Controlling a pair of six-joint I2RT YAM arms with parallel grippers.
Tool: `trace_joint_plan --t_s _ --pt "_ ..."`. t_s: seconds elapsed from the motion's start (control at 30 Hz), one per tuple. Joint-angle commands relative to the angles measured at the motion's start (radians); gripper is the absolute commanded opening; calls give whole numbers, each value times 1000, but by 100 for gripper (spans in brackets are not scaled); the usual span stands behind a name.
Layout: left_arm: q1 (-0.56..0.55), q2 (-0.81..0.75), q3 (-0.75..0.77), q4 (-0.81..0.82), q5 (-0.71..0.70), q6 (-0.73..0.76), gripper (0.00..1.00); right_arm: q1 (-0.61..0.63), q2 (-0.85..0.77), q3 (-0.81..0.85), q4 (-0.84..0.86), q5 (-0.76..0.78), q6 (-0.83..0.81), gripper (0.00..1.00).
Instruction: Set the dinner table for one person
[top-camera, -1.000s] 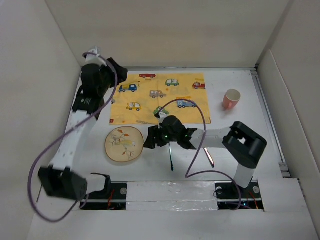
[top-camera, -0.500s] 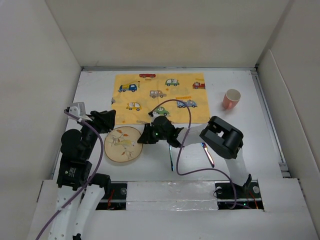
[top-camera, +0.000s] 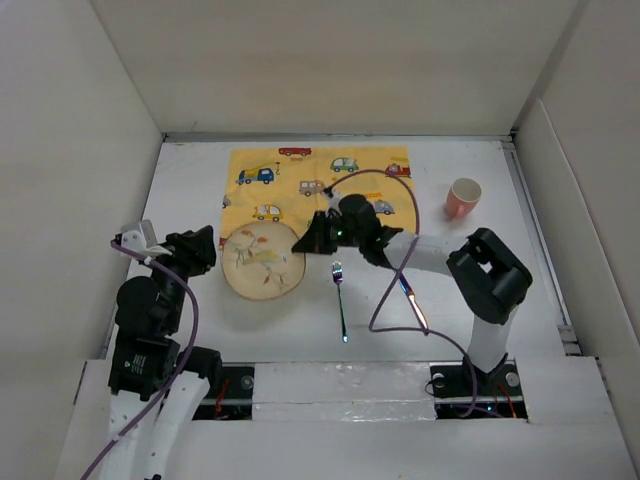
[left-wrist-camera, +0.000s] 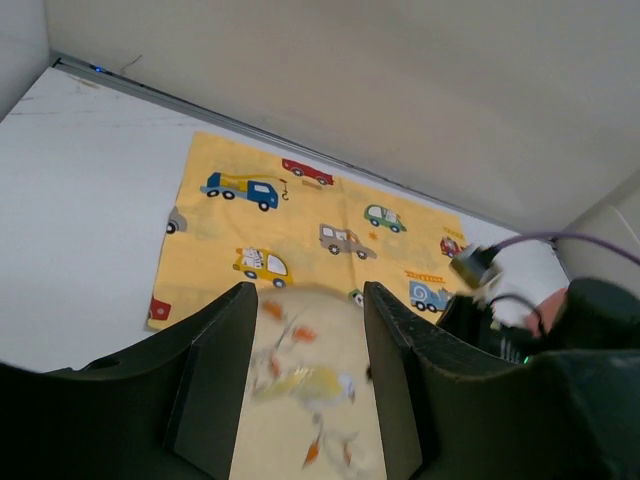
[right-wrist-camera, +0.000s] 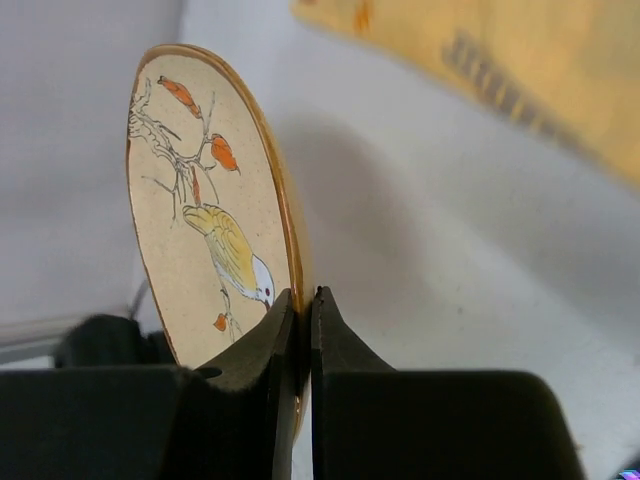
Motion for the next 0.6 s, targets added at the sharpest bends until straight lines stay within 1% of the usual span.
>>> trace_joint_plan --t_s 0.0,0.03,0.1,0.17,0.2,0.23,0.27,0.4,0.57 --pt "-6 -10 30 24 -16 -3 44 -154 -74 154 138 -78 19 0" --pt "-6 1 27 34 5 0 45 -213 -39 196 122 -81 21 0" --pt "-6 13 24 40 12 4 45 -259 4 240 112 -90 21 0" --pt "-6 18 16 43 33 8 48 -300 69 299 66 -48 -5 0" --pt "-6 18 14 49 41 10 49 -311 92 366 10 -32 -22 0" --pt "-6 18 14 49 49 8 52 -320 115 395 -24 -14 -44 0" --pt "-6 19 13 49 49 11 52 -333 133 421 -41 -15 -47 0" --pt "-6 30 14 51 49 11 53 -400 198 460 -26 -23 -10 0" --pt "-6 57 11 57 70 13 53 -425 290 573 -92 -51 -10 0"
